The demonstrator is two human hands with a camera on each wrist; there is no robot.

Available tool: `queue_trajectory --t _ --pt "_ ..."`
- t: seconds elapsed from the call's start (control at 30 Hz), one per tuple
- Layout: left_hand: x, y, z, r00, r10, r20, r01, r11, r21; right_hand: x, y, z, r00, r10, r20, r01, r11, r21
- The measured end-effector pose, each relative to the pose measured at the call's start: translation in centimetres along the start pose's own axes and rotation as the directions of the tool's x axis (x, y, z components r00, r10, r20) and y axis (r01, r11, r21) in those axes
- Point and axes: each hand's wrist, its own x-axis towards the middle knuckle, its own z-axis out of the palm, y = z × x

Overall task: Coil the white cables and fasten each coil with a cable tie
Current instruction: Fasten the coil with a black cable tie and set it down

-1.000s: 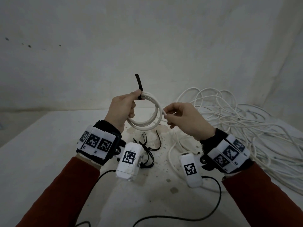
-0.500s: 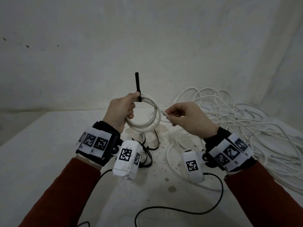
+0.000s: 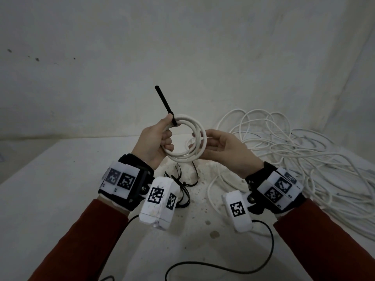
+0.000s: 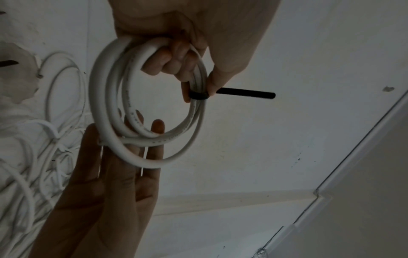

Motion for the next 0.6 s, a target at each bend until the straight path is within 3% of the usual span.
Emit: queue_trajectory --t 0.27,0.6 --pt "-0.5 -0.2 0.3 0.999 0.032 0.036 -0.034 0.998 0.061 -0.1 0.0 1.0 0.988 0.087 0.131 -0.131 0.914 0.385" --pt "-1.0 -0.2 0.6 0.993 0.112 0.046 -0.116 0.987 0.113 -0.3 -0.1 1.9 0.988 0.137 0.071 -0.154 0.825 0.543"
